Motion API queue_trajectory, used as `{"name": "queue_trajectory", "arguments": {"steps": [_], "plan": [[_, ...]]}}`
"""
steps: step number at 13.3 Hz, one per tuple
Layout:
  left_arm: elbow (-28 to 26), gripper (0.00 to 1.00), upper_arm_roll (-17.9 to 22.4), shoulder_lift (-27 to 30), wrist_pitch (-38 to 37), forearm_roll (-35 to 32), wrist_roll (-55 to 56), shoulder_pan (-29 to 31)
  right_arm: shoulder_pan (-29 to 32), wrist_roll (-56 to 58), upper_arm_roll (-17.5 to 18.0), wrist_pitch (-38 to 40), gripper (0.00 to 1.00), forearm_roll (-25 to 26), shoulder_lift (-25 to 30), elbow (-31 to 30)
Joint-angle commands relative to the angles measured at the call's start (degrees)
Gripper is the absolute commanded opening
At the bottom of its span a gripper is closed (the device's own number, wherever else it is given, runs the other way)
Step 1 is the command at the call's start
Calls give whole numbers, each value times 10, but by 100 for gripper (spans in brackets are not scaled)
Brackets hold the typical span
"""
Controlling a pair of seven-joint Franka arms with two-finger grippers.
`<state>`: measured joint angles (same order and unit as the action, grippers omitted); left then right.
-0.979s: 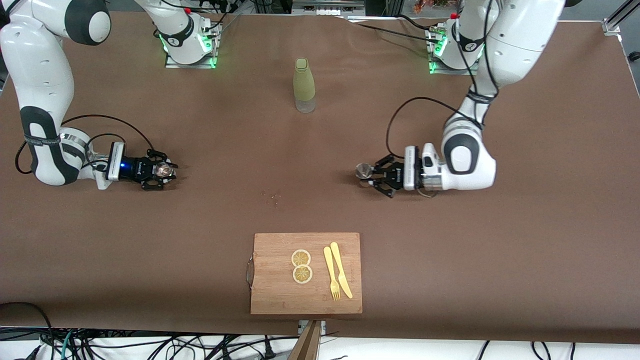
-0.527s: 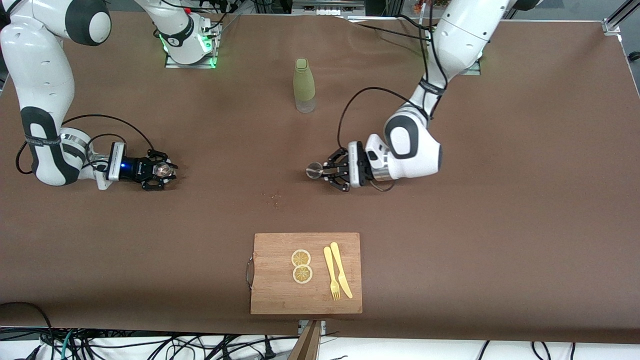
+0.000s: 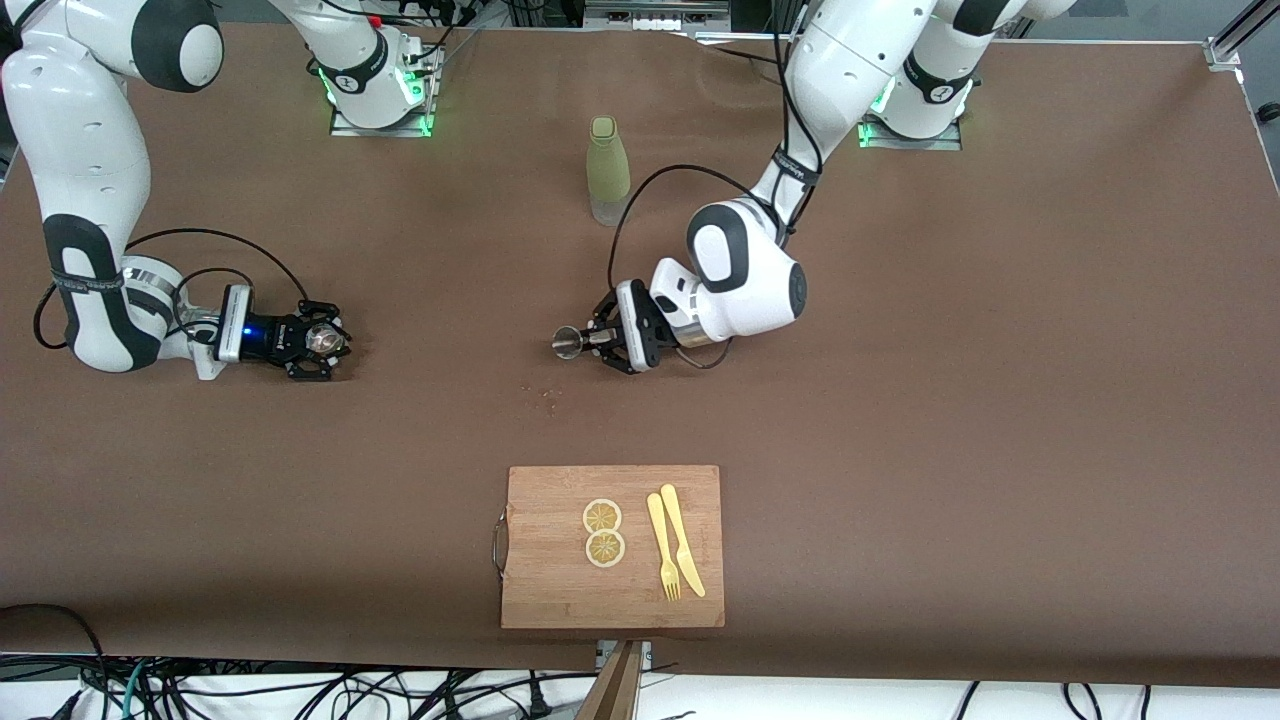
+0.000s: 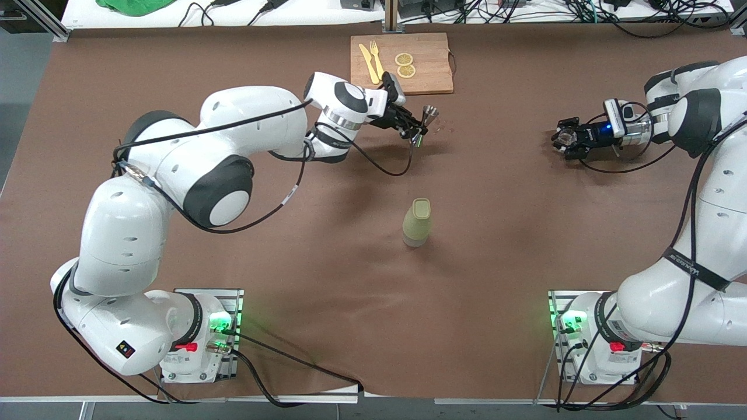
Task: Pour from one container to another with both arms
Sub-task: 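Carry the steel jigger upright toward the table center with the left gripper, then lift the glass cup and bring it above the jigger with the right gripper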
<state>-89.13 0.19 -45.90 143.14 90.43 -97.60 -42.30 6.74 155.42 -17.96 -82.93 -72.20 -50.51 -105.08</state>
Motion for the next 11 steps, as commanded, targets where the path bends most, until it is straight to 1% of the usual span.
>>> {"name": "queue_trajectory", "arguments": {"steps": [1, 3, 5, 7, 9, 11], "plan": [[57, 0, 22, -36, 7, 23, 21, -23, -11, -13, 13, 0, 23, -15, -11, 29], [79, 0, 25, -53, 7, 43, 20, -30, -13, -37, 34, -1, 22, -16, -9, 49], [93, 0, 40, -60, 7, 42, 20, -35, -14, -74, 50, -9, 21, -23, 2, 59], [101, 0, 43, -61, 7, 41, 21, -35, -17, -99, 64, -14, 21, -25, 3, 76], [107, 0, 46, -66, 7, 39, 18, -35, -23, -115, 74, -14, 21, -48, 6, 85], [108, 0, 68, -68, 7, 29, 14, -46, -28, -149, 95, -38, 21, -54, 20, 98]]}}
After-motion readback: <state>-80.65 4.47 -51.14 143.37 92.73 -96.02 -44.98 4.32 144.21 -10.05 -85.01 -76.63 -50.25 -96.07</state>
